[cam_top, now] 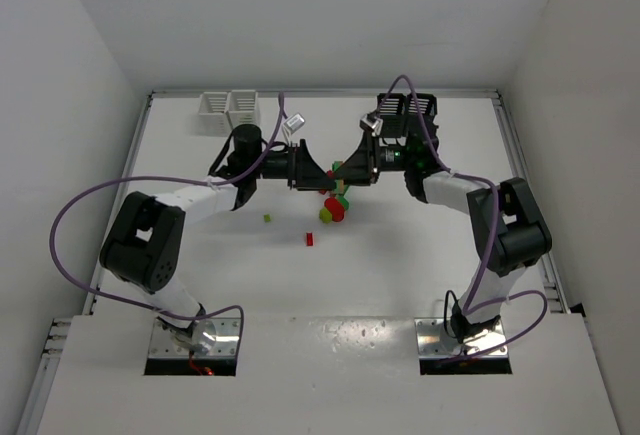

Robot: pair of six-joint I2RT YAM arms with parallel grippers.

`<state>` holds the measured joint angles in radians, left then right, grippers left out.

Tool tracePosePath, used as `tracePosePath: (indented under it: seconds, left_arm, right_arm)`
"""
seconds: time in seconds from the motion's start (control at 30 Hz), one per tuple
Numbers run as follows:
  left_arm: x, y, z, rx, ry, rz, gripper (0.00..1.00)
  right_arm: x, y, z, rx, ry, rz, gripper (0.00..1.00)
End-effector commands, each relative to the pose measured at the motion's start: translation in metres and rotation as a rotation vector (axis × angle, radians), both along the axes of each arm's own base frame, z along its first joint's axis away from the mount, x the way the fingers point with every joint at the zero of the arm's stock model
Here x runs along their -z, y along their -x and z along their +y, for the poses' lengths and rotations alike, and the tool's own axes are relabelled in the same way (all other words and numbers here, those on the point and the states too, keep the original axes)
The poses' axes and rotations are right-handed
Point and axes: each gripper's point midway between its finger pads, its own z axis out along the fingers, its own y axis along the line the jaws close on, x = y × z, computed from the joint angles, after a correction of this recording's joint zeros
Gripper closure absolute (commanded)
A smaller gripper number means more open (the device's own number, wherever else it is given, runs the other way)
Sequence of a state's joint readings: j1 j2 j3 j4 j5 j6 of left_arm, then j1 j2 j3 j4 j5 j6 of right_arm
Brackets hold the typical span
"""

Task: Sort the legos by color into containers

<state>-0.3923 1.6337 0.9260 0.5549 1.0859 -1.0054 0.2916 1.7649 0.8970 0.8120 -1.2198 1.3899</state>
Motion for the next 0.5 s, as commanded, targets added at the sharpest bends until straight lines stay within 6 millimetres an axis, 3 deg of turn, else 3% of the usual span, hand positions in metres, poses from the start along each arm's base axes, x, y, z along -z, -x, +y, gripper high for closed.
tracePosePath:
  seconds: [0.0, 0.2, 0.3, 0.47]
  left_arm:
    - [-0.017, 0.001, 0.005, -0.005, 0.023, -0.061, 0.31]
    - [-0.023, 0.005, 0.007, -0.044, 0.052, -0.025, 0.29]
    - [-0.025, 0.012, 0.016, -0.097, 0.054, 0.014, 0.27]
    - [-0.029, 0.003, 0.024, -0.174, 0.083, 0.099, 0.29]
  right_arm:
    - [-0.016, -0.005, 0.000, 0.005, -0.036, -0.108, 1.00]
    - [-0.006, -0.003, -0.002, 0.034, -0.026, -0.065, 1.00]
    - [-0.016, -0.006, -0.001, 0.047, -0.027, -0.074, 1.00]
    - [-0.030, -0.010, 0.002, 0.118, -0.051, -0.072, 1.00]
